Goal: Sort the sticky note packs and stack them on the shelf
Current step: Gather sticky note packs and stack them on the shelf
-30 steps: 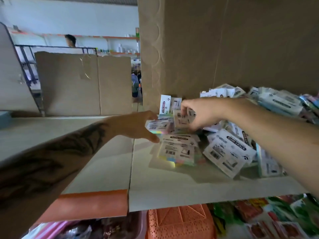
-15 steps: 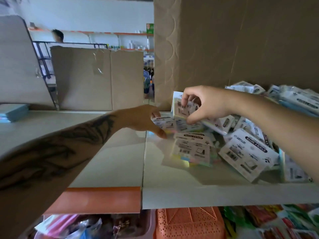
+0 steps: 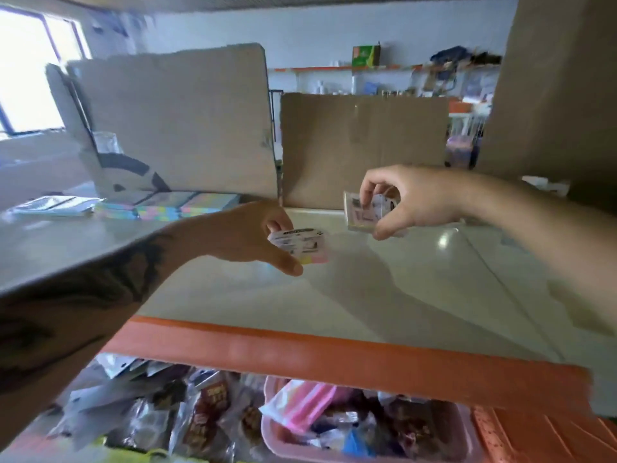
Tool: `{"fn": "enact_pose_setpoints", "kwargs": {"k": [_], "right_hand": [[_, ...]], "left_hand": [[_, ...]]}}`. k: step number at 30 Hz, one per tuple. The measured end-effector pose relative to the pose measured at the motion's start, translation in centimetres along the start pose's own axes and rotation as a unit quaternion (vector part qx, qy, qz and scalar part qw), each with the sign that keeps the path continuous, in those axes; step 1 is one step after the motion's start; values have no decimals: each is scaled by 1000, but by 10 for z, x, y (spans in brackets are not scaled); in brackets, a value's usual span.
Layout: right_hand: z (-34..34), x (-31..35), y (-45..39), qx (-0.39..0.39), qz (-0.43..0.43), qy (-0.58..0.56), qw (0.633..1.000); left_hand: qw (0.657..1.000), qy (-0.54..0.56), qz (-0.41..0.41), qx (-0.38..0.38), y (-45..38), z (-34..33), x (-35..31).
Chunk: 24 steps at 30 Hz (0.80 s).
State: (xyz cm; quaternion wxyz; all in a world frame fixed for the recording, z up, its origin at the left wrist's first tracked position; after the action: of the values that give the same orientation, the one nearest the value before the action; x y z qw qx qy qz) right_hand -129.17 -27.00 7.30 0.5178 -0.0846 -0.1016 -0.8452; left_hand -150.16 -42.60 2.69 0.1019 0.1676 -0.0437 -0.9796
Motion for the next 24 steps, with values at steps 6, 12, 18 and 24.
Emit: {"fn": "enact_pose_setpoints", "kwargs": {"k": [6, 12, 18, 24], "right_hand": [[-41, 97, -82, 29, 13, -17, 999], [-65, 148, -125, 60, 14, -19, 998], [-84, 153, -122, 90, 17, -43, 995], [-89, 156, -113, 0, 80, -18, 997]], "left_hand": [[999, -13, 42, -5, 49, 35, 127], [999, 15, 17, 25, 61, 45, 191], [998, 44, -21, 36, 60, 36, 209], [997, 66, -26, 8, 57, 36, 215]]}}
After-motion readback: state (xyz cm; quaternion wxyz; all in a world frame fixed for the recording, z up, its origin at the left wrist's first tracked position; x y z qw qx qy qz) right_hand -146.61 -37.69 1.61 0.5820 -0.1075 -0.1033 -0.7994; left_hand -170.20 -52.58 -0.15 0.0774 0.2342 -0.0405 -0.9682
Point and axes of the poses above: each hand's wrist, its own y-axis away from the middle knuckle, its own z-axis out of the back of the hand, x = y × z, the point moved 2 cm from there along -y, towards the middle knuckle, and after that the axes turned 9 degrees about x, right-handed, at the moved point
